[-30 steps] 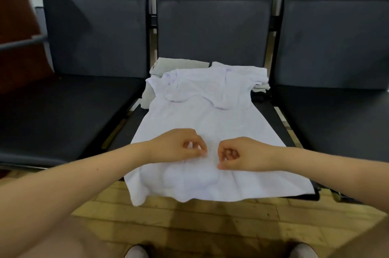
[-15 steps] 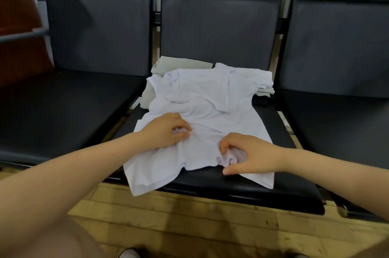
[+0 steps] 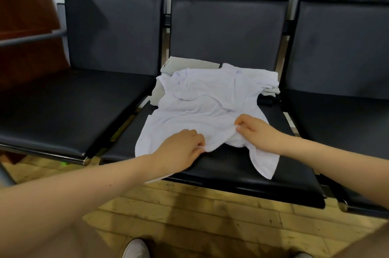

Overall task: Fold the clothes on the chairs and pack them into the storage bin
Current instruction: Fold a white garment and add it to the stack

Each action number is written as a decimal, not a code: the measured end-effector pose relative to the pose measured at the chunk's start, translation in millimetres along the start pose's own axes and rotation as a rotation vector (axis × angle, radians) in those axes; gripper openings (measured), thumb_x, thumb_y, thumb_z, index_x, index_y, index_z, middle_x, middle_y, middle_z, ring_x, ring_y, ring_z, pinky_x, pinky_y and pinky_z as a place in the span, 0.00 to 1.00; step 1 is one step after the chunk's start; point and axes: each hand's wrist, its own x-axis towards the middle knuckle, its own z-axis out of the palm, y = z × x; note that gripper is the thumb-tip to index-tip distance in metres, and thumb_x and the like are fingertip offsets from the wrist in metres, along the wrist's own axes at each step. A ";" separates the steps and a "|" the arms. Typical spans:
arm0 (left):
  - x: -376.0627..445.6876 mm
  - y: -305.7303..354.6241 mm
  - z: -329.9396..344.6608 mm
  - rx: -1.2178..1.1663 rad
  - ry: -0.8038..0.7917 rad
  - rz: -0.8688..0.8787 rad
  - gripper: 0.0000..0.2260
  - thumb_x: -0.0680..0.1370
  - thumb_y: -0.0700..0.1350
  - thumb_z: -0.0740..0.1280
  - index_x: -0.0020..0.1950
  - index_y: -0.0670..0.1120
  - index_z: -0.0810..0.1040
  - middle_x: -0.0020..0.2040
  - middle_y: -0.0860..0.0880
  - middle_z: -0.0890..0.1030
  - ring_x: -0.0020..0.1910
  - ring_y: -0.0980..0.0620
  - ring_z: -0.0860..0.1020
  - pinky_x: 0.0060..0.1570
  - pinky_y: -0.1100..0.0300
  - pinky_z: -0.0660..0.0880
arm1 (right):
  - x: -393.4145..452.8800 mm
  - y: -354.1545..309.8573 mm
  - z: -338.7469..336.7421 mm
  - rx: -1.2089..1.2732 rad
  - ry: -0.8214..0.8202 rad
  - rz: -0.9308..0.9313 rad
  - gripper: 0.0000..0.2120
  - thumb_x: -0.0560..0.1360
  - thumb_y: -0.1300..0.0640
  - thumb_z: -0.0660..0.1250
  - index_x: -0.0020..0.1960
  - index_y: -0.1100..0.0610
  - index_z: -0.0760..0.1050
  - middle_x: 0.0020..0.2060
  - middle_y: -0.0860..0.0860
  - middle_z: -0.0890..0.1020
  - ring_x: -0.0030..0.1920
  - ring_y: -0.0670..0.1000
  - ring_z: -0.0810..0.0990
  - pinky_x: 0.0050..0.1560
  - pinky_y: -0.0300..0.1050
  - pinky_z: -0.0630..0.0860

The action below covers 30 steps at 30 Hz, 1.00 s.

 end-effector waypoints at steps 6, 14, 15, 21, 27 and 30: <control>13.9 7.5 -36.8 -0.610 0.148 -0.399 0.10 0.83 0.47 0.55 0.47 0.43 0.70 0.44 0.48 0.74 0.44 0.51 0.71 0.36 0.63 0.66 | -8.8 -22.0 -19.6 0.045 0.021 -0.025 0.07 0.77 0.48 0.66 0.49 0.52 0.75 0.41 0.42 0.77 0.41 0.42 0.74 0.41 0.31 0.69; 16.3 -31.4 -79.1 0.040 0.154 -0.006 0.06 0.81 0.53 0.60 0.46 0.54 0.72 0.34 0.59 0.74 0.34 0.61 0.72 0.37 0.59 0.67 | -19.1 -12.0 -62.4 0.014 0.141 -0.034 0.09 0.79 0.54 0.63 0.49 0.56 0.80 0.44 0.47 0.82 0.46 0.46 0.78 0.49 0.38 0.72; 17.1 -37.8 -81.2 0.029 0.162 -0.017 0.07 0.81 0.52 0.60 0.46 0.53 0.74 0.35 0.59 0.76 0.36 0.59 0.74 0.38 0.58 0.69 | -18.9 -9.2 -65.9 0.014 0.162 -0.021 0.09 0.80 0.54 0.62 0.49 0.56 0.80 0.45 0.47 0.82 0.47 0.46 0.78 0.49 0.37 0.71; 14.5 -57.1 -83.9 -0.366 0.212 -0.366 0.13 0.82 0.46 0.56 0.51 0.41 0.77 0.46 0.46 0.79 0.45 0.49 0.74 0.40 0.61 0.68 | -19.8 11.8 -72.3 0.080 0.345 0.102 0.14 0.81 0.56 0.58 0.46 0.66 0.74 0.41 0.58 0.78 0.42 0.54 0.74 0.43 0.45 0.71; 2.6 -36.2 -93.0 -0.884 0.276 -0.509 0.07 0.78 0.47 0.61 0.44 0.46 0.74 0.38 0.49 0.75 0.37 0.50 0.71 0.36 0.59 0.68 | -31.0 9.3 -70.5 0.451 0.220 0.261 0.12 0.82 0.57 0.57 0.48 0.62 0.76 0.45 0.56 0.79 0.46 0.53 0.76 0.45 0.46 0.71; -6.7 -24.8 -93.2 -0.946 0.147 -0.573 0.09 0.80 0.48 0.61 0.47 0.46 0.78 0.44 0.48 0.80 0.41 0.50 0.77 0.39 0.62 0.74 | -40.8 3.0 -70.9 0.395 0.118 0.270 0.14 0.80 0.55 0.62 0.51 0.68 0.77 0.43 0.57 0.80 0.45 0.51 0.77 0.46 0.45 0.72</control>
